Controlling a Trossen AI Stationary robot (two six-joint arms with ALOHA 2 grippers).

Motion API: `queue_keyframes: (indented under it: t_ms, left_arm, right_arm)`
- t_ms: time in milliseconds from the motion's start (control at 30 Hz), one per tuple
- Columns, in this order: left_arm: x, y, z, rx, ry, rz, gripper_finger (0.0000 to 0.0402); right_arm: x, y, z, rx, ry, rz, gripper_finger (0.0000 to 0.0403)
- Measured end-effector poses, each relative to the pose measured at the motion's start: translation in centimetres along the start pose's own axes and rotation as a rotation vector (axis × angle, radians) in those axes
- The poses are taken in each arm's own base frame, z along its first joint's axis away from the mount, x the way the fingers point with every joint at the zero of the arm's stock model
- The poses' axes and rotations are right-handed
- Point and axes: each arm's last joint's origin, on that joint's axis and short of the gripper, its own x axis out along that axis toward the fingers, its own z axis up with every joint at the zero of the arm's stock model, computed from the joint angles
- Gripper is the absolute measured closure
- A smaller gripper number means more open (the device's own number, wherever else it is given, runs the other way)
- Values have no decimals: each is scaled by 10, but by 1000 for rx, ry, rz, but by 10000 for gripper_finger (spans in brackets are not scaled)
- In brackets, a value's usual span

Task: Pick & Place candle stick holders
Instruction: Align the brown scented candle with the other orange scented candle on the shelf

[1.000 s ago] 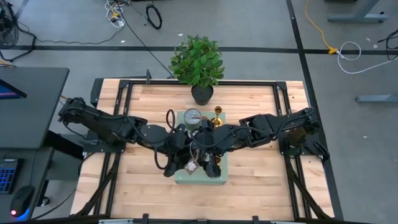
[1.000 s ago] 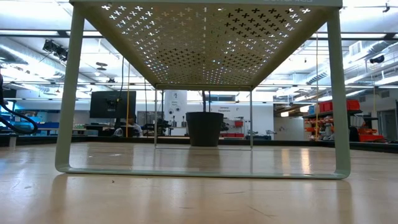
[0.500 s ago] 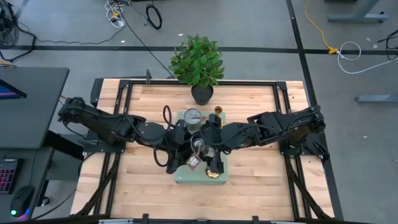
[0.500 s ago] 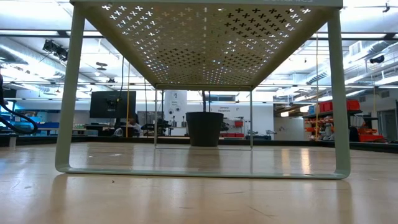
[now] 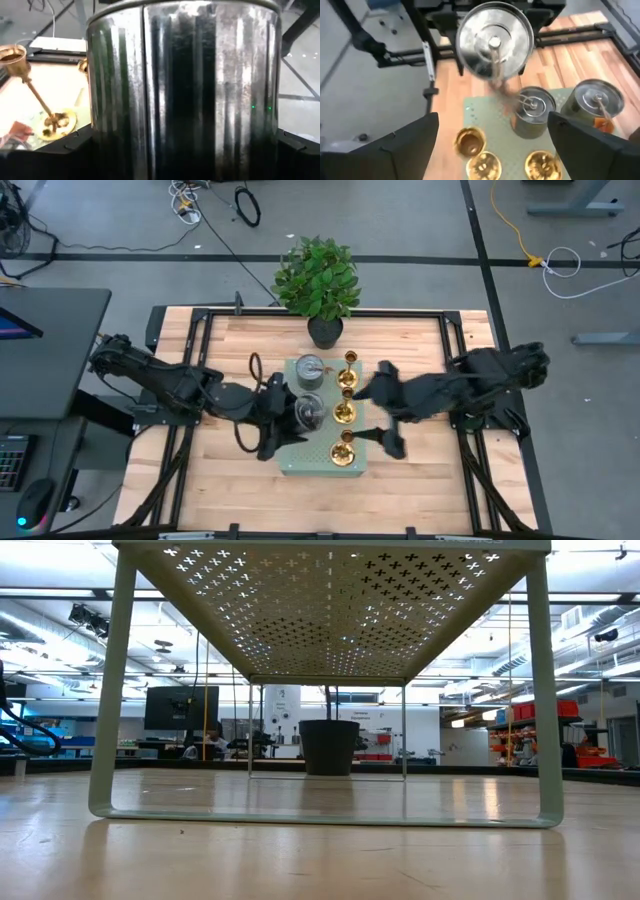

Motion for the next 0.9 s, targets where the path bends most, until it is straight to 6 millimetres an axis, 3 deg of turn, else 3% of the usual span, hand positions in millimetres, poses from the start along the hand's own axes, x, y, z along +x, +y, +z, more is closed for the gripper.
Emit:
queue_keyframes:
  t_ms: [300,467,700,900]
  left_arm:
    - [-16,-31,-5,56,-52,11,42]
    - [-24,-56,-12,72,-140,25,42]
    - [-9,-76,-60,69,-277,15,42]
    - [2,-68,-110,40,-426,17,42]
  right_arm:
    - [-33,15,-14,39,-18,-24,28]
    - [-35,25,-21,23,0,-21,28]
    - [-40,33,-25,7,-25,-35,37]
    - [-43,39,-28,13,-21,-12,50]
